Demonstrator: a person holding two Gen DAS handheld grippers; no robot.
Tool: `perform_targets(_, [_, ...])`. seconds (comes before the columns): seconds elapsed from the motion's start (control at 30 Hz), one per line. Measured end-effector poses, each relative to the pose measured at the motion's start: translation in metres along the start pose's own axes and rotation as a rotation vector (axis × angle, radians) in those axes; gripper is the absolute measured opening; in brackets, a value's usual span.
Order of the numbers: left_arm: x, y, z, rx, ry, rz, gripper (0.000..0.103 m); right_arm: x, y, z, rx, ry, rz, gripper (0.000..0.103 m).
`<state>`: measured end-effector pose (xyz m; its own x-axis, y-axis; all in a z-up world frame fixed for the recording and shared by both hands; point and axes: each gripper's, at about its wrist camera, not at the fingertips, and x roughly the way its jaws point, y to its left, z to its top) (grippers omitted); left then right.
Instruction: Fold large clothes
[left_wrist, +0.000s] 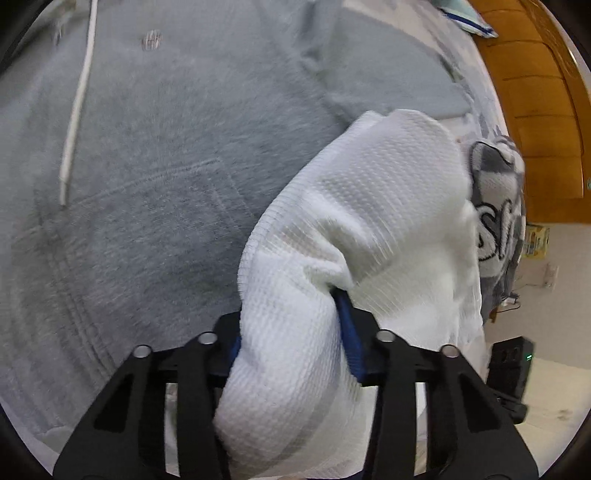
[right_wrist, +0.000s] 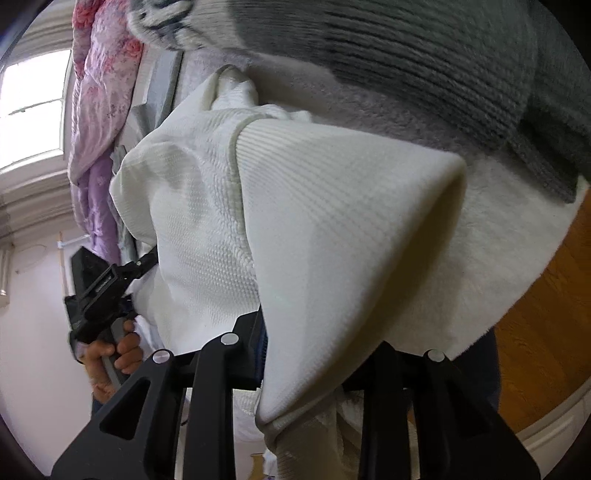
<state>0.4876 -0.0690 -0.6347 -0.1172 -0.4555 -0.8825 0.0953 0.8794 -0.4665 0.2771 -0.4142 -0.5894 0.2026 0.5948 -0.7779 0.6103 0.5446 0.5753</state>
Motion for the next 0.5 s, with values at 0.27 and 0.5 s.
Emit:
perform_targets(0.27, [-0.052,-0.028,-0.028,0.042,-0.109,0.003,0.031,-0.023,0.07,-0.023,-0.177,-0.056,-0.064,0.023])
perform_targets(0.5, [-0.144,-0.067,-0.043,0.131,-0.211,-0.013,0.031,-0.086,0.115,-0.049,-0.242,-0.168,0.027,0.022])
